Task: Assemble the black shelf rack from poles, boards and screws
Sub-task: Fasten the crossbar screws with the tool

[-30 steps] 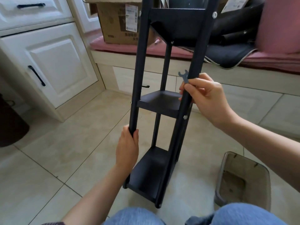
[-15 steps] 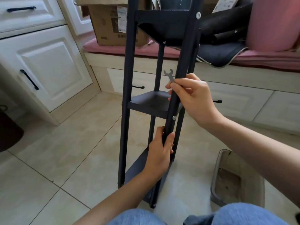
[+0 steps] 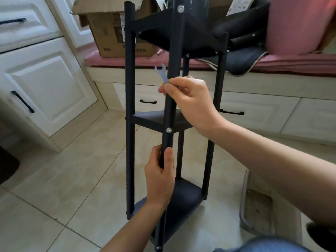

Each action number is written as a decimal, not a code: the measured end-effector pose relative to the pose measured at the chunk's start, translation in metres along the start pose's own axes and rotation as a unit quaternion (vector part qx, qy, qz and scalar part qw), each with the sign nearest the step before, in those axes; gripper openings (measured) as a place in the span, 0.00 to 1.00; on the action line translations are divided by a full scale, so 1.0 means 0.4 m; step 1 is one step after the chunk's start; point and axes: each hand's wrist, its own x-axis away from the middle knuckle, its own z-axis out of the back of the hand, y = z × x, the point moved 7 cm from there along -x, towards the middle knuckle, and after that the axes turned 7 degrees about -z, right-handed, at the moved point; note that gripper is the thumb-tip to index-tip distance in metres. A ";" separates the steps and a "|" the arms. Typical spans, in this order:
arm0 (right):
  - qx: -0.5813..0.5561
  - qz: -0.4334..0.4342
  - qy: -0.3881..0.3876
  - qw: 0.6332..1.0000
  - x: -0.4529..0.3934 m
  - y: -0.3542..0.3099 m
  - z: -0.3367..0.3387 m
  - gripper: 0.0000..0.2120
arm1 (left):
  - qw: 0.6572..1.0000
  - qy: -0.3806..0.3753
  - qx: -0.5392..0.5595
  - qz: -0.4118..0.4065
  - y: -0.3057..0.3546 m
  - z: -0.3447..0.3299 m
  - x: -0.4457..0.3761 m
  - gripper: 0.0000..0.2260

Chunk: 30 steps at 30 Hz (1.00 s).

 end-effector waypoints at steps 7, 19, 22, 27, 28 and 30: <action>-0.026 0.012 -0.050 0.998 0.001 0.001 -0.009 0.08 | 0.998 0.024 0.052 0.014 0.006 0.036 -0.007 0.09; 0.059 -0.111 -0.031 0.992 0.116 0.205 -0.008 0.08 | 0.998 0.050 0.004 0.023 -0.001 0.105 -0.060 0.12; 0.057 -0.127 -0.066 0.988 0.161 0.250 -0.048 0.09 | 0.998 0.061 0.001 0.025 -0.014 0.128 -0.067 0.13; 0.101 -0.135 -0.138 0.976 0.173 0.286 -0.124 0.10 | 0.997 0.070 -0.018 0.018 -0.026 0.155 -0.077 0.15; 0.103 -0.137 -0.154 0.973 0.167 0.286 -0.141 0.11 | 0.997 0.070 -0.024 0.017 -0.027 0.158 -0.078 0.14; 0.099 -0.143 -0.173 0.969 0.152 0.287 -0.174 0.11 | 0.997 0.068 -0.030 0.017 -0.029 0.163 -0.079 0.13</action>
